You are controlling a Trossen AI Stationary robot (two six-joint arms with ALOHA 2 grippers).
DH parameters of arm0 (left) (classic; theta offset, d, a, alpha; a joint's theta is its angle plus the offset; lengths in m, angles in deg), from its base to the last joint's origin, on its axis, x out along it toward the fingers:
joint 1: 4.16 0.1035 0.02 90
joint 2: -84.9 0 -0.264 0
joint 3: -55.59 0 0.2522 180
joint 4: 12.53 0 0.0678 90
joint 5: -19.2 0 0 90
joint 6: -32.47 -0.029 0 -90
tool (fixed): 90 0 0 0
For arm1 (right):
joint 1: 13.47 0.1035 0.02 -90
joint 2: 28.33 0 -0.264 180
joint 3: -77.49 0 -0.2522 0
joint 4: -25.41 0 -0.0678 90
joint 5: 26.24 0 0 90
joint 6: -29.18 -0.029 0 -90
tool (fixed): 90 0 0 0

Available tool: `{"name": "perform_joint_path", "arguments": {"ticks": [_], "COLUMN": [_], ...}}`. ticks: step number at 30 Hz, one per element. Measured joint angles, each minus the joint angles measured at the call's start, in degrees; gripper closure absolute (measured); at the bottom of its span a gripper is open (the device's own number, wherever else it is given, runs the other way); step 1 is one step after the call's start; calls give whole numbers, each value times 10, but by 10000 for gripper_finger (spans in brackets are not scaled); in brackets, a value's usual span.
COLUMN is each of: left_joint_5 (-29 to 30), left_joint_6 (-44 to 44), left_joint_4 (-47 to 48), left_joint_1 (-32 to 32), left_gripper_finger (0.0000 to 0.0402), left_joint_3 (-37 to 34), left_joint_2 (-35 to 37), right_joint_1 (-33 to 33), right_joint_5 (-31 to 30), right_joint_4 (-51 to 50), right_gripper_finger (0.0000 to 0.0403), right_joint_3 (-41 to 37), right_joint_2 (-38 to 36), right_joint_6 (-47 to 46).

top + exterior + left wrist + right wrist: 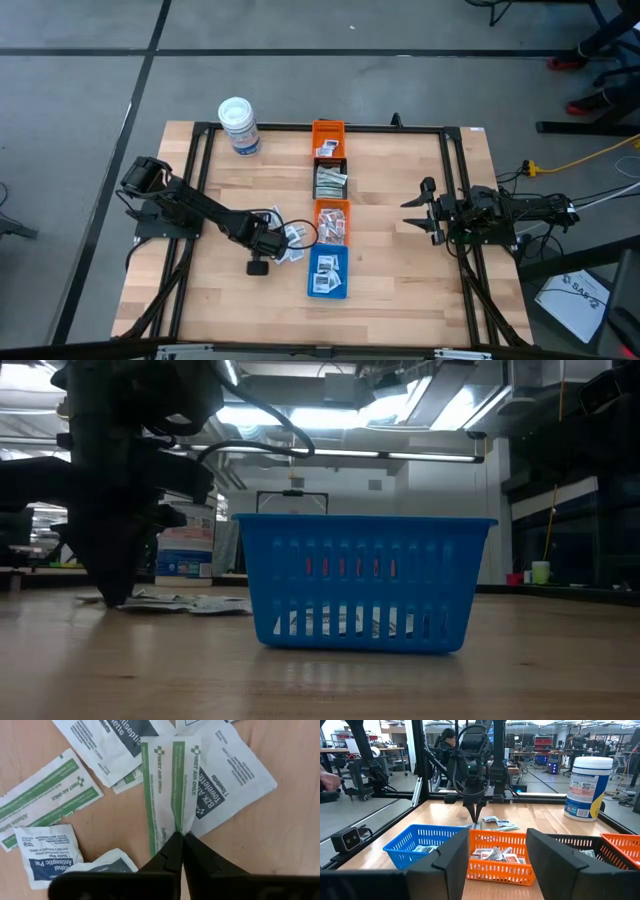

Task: Pick & Place First Aid Supplies
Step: Put the green bandage into the black bin

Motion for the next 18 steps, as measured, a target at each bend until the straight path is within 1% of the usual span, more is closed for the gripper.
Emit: {"name": "perform_joint_path", "arguments": {"ticks": [6, 14, 18], "left_joint_5": [-2, -2, -4], "left_joint_6": [33, 71, 72], "left_joint_4": [-7, -4, -3], "left_joint_1": [0, 4, 11], "left_gripper_finger": [399, 400, 400], "left_joint_3": [-1, -1, 12], "left_joint_2": [13, 59, 77], "right_joint_1": [0, 0, 0], "right_joint_5": [0, 0, 0], "right_joint_4": [0, 0, 0], "right_gripper_finger": [208, 208, 208], "right_joint_3": [0, 0, 0], "right_joint_2": [0, 0, 0], "right_joint_6": [0, 0, 0]}}
